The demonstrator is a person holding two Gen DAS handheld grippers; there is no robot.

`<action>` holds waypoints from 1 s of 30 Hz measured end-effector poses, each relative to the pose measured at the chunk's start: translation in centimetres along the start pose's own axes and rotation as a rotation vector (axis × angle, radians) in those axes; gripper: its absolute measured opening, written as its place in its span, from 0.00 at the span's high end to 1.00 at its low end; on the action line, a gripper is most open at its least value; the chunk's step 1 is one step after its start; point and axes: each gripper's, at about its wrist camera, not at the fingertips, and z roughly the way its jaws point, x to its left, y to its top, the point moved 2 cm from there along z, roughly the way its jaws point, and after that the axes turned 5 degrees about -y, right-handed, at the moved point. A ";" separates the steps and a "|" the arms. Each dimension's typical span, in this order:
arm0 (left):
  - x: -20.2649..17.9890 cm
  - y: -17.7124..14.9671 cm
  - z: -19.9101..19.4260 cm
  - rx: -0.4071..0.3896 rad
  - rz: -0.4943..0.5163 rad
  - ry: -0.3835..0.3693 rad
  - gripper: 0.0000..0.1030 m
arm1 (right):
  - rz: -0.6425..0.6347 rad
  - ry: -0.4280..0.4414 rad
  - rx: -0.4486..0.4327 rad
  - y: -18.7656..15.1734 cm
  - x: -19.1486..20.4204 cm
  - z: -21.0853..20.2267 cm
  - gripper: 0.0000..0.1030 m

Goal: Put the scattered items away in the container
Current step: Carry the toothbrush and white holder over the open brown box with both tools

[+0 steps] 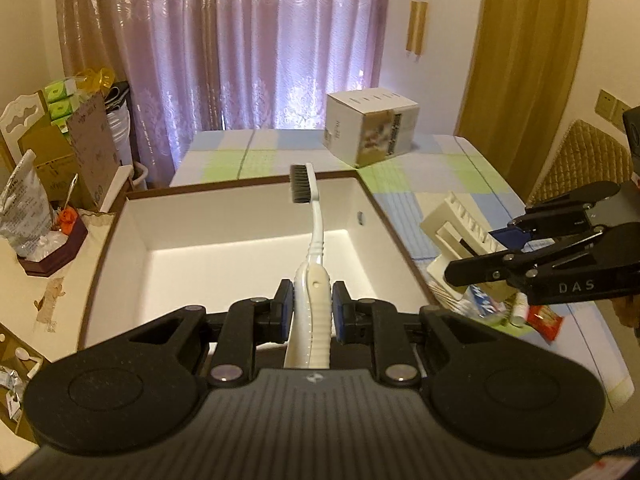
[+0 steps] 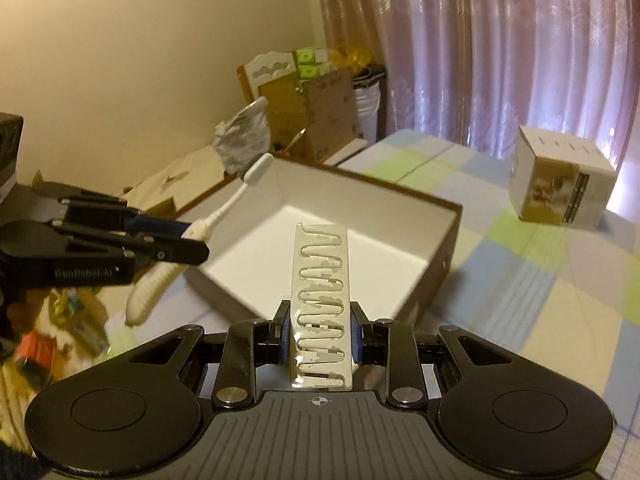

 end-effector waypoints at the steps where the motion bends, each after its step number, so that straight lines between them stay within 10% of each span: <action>1: 0.5 0.3 0.3 -0.003 -0.001 -0.002 0.84 | -0.001 -0.011 -0.001 0.5 0.2 0.6 0.75; 30: 11.0 0.7 15.4 0.237 -0.179 -0.052 0.84 | 0.139 -0.150 0.271 2.5 0.5 18.1 0.76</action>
